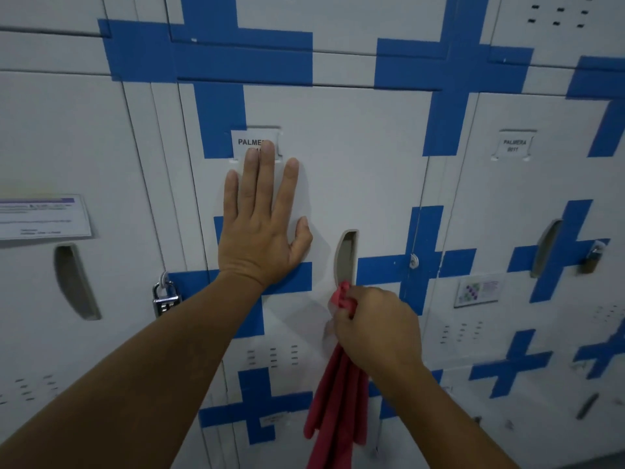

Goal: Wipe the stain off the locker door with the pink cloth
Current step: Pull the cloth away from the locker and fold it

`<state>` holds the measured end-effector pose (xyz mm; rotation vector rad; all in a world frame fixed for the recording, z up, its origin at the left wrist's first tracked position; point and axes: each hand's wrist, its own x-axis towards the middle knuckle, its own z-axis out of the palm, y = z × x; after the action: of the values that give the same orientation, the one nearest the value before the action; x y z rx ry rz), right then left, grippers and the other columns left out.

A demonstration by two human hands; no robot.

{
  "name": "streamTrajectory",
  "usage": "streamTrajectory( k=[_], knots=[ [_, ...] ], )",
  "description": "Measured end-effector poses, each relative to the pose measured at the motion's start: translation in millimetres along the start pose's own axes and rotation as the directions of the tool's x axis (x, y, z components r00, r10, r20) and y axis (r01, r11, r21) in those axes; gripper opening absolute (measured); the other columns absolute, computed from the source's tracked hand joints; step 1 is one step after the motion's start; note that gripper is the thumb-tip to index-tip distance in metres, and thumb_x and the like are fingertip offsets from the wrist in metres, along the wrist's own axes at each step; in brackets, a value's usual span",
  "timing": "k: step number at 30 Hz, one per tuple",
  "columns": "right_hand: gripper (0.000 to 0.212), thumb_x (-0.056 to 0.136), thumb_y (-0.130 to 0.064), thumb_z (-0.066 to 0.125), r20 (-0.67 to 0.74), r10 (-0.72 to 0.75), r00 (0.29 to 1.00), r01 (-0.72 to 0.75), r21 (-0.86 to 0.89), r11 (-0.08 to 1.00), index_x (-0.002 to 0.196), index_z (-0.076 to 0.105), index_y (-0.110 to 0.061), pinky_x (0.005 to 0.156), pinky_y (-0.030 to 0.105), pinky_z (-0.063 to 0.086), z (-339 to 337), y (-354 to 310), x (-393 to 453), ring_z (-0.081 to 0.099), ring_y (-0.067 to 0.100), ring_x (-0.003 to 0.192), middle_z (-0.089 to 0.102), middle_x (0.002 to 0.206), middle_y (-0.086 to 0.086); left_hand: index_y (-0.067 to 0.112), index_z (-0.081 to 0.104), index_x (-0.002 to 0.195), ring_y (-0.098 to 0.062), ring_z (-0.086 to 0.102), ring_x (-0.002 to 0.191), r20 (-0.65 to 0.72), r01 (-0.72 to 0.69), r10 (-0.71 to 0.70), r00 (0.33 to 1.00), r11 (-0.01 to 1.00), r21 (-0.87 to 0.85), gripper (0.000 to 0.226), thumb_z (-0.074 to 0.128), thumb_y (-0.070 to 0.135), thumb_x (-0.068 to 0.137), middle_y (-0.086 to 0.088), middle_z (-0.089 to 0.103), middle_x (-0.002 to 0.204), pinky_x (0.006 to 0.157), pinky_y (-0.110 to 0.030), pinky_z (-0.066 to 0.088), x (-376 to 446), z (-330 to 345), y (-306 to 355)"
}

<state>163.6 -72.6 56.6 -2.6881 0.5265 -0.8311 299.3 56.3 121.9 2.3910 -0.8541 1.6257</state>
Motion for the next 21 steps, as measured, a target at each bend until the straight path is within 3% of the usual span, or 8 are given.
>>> streamTrajectory(
  k=[3,5,7,11,13,16,19,21],
  knots=[
    [0.015,0.092,-0.033,0.053,-0.042,0.002,0.999,0.0,0.045,0.999,0.083,0.059,-0.022,0.047,0.025,0.03,-25,-5,-9,0.048,0.01,0.057,0.051,0.065,-0.01,0.008,0.005,0.16,-0.036,-0.008,0.153,0.139,0.063,-0.044,0.989,0.989,-0.136,0.078,0.038,0.039,0.096,-0.023,-0.006,0.165,0.125,-0.052,-0.002,-8,-17,11],
    [0.014,0.09,-0.033,0.056,-0.05,-0.003,0.999,0.005,0.045,0.999,0.086,0.061,-0.021,0.05,0.028,0.035,-41,-6,-13,0.054,0.016,0.061,0.053,0.066,-0.007,0.008,0.005,0.16,-0.031,-0.016,0.153,0.291,-0.026,0.089,0.953,0.977,-0.213,0.075,0.032,0.044,0.099,-0.018,-0.014,0.165,0.125,-0.048,-0.005,-34,-30,21],
    [0.011,0.087,-0.032,0.058,-0.022,0.002,1.0,-0.001,0.048,0.999,0.086,0.062,-0.022,0.051,0.028,0.037,-59,-8,-23,0.058,0.02,0.064,0.057,0.068,-0.004,0.013,0.016,0.16,-0.024,-0.012,0.154,0.498,-0.076,0.26,0.827,0.931,-0.358,0.069,0.026,0.051,0.103,-0.01,-0.013,0.167,0.125,-0.04,-0.006,-75,-49,34],
    [0.014,0.086,-0.028,0.058,0.018,-0.013,1.0,0.014,-0.021,1.0,0.095,0.066,-0.021,0.057,0.029,0.042,-88,-3,-43,0.06,0.023,0.07,0.06,0.075,-0.002,0.026,0.037,0.152,-0.023,0.036,0.143,0.822,0.321,0.304,0.481,0.812,-0.487,0.062,0.033,0.059,0.101,0.003,0.024,0.164,0.116,-0.04,0.033,-141,-84,69],
    [0.018,0.086,-0.027,0.059,0.046,0.001,0.999,0.001,-0.043,0.999,0.1,0.068,-0.021,0.06,0.029,0.044,-104,4,-61,0.06,0.023,0.073,0.06,0.077,-0.001,0.028,0.044,0.146,-0.024,0.054,0.127,0.85,0.497,0.356,0.387,0.696,-0.518,0.057,0.04,0.059,0.099,0.001,0.053,0.144,0.107,-0.043,0.045,-163,-102,100],
    [0.022,0.087,-0.029,0.06,0.05,0.024,0.998,-0.021,-0.064,0.998,0.106,0.068,-0.021,0.062,0.03,0.043,-121,21,-91,0.059,0.023,0.074,0.061,0.081,-0.001,0.021,0.049,0.138,-0.021,0.062,0.107,0.858,0.687,0.326,0.397,0.514,-0.513,0.052,0.052,0.052,0.097,0.0,0.064,0.122,0.095,-0.039,0.052,-181,-129,148],
    [0.021,0.086,-0.027,0.06,0.047,0.035,0.998,-0.031,-0.1,0.995,0.105,0.068,-0.021,0.059,0.028,0.039,-137,36,-120,0.058,0.021,0.072,0.055,0.073,-0.004,0.014,0.062,0.114,-0.02,0.064,0.091,0.842,0.698,0.228,0.489,0.476,-0.535,0.027,0.057,0.036,0.098,-0.001,0.069,0.102,0.08,-0.033,0.053,-190,-142,187],
    [0.018,0.086,-0.026,0.061,0.044,0.054,0.998,-0.048,-0.128,0.991,0.101,0.069,-0.02,0.057,0.028,0.041,-149,47,-138,0.058,0.021,0.07,0.054,0.069,-0.005,0.013,0.063,0.095,-0.011,0.064,0.074,0.832,0.705,0.243,0.499,0.444,-0.553,0.017,0.056,0.028,0.098,0.002,0.067,0.084,0.062,-0.018,0.048,-193,-156,210]
  ],
)
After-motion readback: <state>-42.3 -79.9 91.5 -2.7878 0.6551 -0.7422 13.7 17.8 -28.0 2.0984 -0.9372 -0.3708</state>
